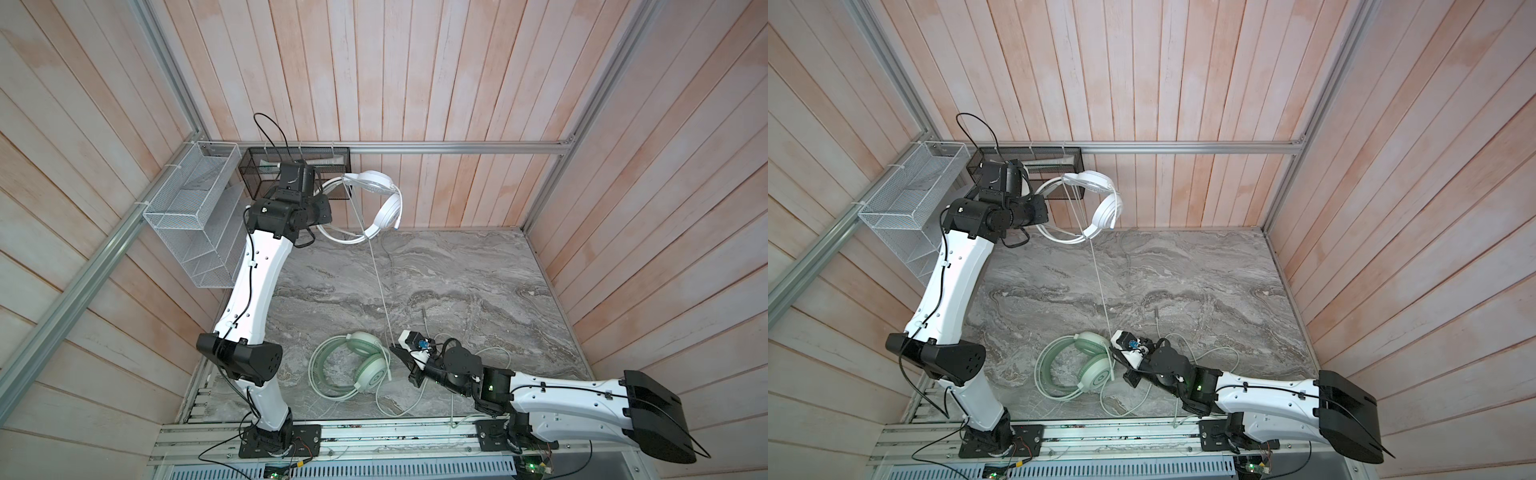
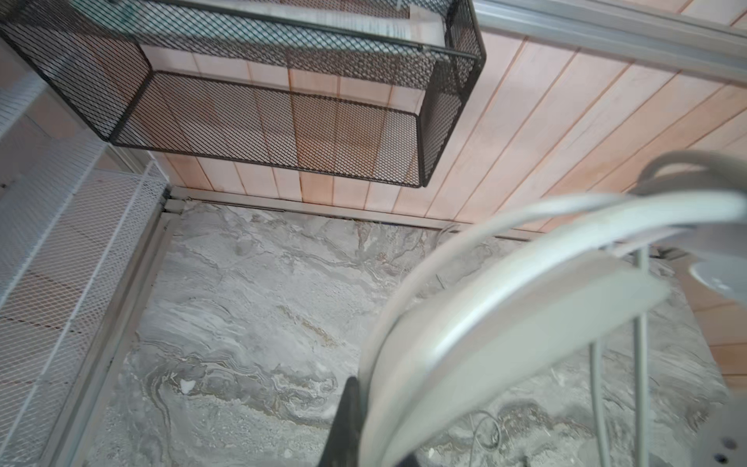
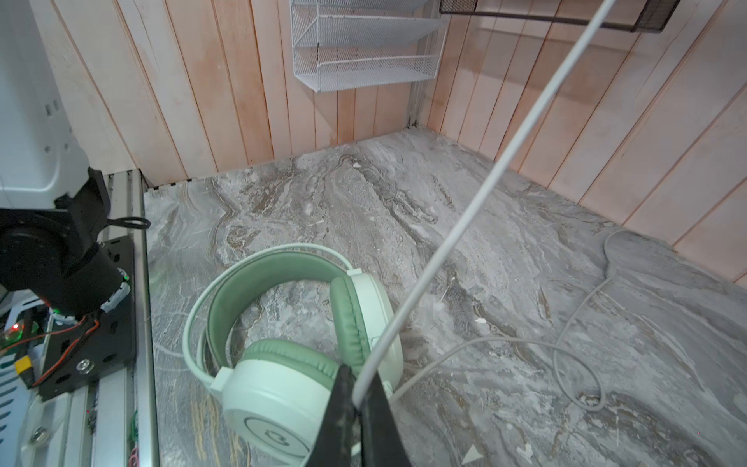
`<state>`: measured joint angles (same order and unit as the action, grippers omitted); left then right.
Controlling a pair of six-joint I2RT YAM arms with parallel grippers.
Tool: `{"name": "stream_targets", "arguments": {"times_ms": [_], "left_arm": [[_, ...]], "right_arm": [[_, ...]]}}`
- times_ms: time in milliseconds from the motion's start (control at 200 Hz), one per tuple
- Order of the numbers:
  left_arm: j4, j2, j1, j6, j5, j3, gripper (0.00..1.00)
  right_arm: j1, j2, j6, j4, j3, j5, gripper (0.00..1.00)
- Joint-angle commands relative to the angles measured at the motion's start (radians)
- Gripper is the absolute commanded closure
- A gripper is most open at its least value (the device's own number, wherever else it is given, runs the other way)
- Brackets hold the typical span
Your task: Wrap the headphones
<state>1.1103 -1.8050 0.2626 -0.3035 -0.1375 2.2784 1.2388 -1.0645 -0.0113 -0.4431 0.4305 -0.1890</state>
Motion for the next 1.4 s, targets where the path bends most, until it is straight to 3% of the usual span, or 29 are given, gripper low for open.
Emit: {"name": "stream_targets", "arguments": {"times_ms": [0, 150, 380, 525, 730, 965, 1235, 1395], "left_arm": [[-0.193, 0.009, -0.028, -0.126, 0.023, -0.012, 1.00], [-0.231, 0.027, -0.032, -0.155, 0.084, -0.096, 1.00], [-0.239, 0.012, -0.036, -0.159, 0.073, -0.139, 1.00], [-0.251, 0.002, -0.023, -0.117, -0.012, -0.216, 1.00], [-0.327, 0.036, -0.013, -0.044, -0.147, -0.434, 1.00], [-0.453, 0.104, 0.063, 0.069, -0.314, -0.709, 1.00], [-0.630, 0.246, 0.219, 0.220, -0.521, -0.967, 1.00], [-0.713, 0.326, 0.310, 0.333, -0.591, -1.071, 1.00]], "right_arm": [[0.025, -0.018, 0.009, 0.180, 0.022, 0.000, 1.00], [0.024, -0.086, 0.043, 0.174, 0.032, -0.057, 1.00], [0.043, -0.165, 0.004, 0.288, 0.156, 0.042, 1.00], [0.108, -0.117, 0.035, 0.479, 0.293, -0.043, 1.00], [0.168, 0.008, 0.084, 0.707, 0.476, -0.064, 1.00], [0.203, 0.020, 0.203, 0.980, 0.762, -0.241, 1.00], [0.195, 0.036, 0.355, 0.997, 0.869, -0.435, 1.00], [0.136, 0.083, 0.421, 0.867, 0.859, -0.429, 1.00]]}}
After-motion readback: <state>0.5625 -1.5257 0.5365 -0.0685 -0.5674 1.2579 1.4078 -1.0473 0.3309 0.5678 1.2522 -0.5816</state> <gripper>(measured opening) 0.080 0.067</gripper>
